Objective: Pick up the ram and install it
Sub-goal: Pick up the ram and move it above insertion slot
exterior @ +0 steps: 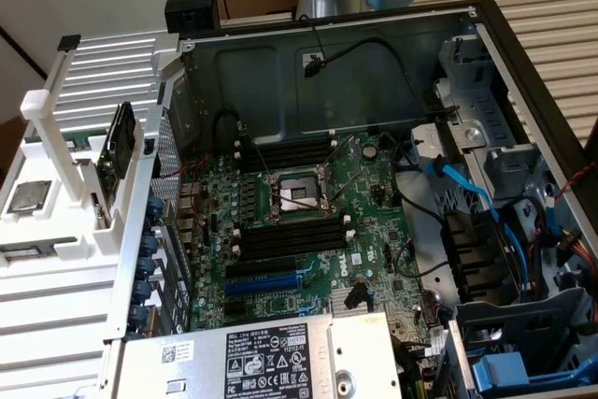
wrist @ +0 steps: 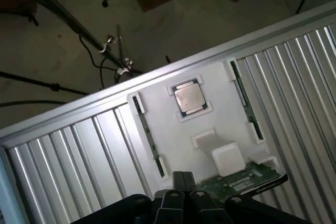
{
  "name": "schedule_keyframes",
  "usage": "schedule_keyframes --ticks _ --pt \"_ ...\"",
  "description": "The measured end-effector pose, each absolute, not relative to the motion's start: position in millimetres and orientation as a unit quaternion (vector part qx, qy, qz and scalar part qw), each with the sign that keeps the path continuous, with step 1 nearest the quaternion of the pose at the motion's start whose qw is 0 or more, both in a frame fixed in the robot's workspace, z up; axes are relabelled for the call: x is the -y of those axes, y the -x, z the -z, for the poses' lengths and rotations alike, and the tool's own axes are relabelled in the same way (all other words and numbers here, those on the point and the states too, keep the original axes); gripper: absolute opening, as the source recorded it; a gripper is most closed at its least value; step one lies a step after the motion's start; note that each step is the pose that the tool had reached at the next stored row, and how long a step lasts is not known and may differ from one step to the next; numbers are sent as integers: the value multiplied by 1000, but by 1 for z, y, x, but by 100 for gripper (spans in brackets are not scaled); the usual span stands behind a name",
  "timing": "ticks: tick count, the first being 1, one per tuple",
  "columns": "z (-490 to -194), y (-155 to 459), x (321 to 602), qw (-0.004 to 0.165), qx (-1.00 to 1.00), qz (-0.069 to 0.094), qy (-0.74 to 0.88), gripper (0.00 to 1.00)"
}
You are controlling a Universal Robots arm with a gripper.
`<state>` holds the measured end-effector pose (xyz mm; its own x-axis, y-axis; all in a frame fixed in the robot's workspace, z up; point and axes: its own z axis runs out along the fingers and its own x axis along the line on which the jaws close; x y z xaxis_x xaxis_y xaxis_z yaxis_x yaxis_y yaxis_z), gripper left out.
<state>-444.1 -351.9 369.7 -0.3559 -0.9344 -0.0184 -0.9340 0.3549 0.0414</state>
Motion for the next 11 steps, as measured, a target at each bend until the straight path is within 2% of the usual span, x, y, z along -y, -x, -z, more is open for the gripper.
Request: schedule_keyframes --ticks 5,11 --pt "-369 444 352 1 799 19 -600 10" --pt "-369 449 352 -18 795 7 -606 10"
